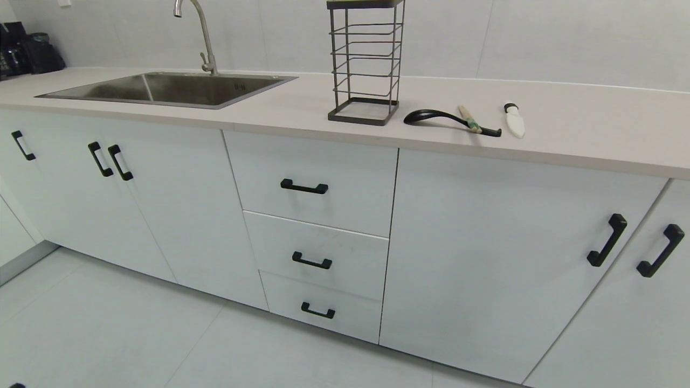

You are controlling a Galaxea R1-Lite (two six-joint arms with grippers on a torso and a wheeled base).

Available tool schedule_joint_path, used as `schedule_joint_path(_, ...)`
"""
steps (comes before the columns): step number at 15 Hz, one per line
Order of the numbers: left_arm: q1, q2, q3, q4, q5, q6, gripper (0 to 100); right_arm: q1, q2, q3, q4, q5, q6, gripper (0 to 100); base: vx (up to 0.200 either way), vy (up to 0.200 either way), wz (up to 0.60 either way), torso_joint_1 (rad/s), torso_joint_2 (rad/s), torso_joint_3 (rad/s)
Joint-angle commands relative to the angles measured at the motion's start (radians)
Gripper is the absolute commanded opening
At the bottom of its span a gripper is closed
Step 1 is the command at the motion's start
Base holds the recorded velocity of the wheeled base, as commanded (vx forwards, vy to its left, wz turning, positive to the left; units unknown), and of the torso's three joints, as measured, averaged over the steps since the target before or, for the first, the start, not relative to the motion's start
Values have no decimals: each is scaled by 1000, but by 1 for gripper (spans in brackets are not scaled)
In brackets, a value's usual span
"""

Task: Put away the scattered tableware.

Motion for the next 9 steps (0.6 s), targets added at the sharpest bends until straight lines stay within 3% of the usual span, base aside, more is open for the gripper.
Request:
schedule_joint_path(1, 22, 129, -56, -25, -96, 9, 100, 0, 2, 0, 0, 1, 0, 0, 0, 0, 0, 0, 0, 0)
schedule_joint_path(3, 22, 232, -86, -26, -189, 24, 100, 0, 2, 0, 0, 1, 0, 0, 0, 0, 0, 0, 0, 0)
schedule_joint_path(4, 20, 318, -114, -26, -240, 69, 100, 0, 2, 0, 0, 1, 0, 0, 0, 0, 0, 0, 0, 0)
schedule_joint_path(6, -15, 424, -123, -26, -321, 216, 100, 0, 2, 0, 0, 1, 0, 0, 0, 0, 0, 0, 0, 0)
schedule_joint_path(7, -43, 464, -125, -26, -343, 259, 100, 0, 2, 0, 0, 1, 0, 0, 0, 0, 0, 0, 0, 0)
schedule_joint_path(9, -89, 511, -125, -25, -346, 277, 100, 0, 2, 0, 0, 1, 0, 0, 0, 0, 0, 0, 0, 0)
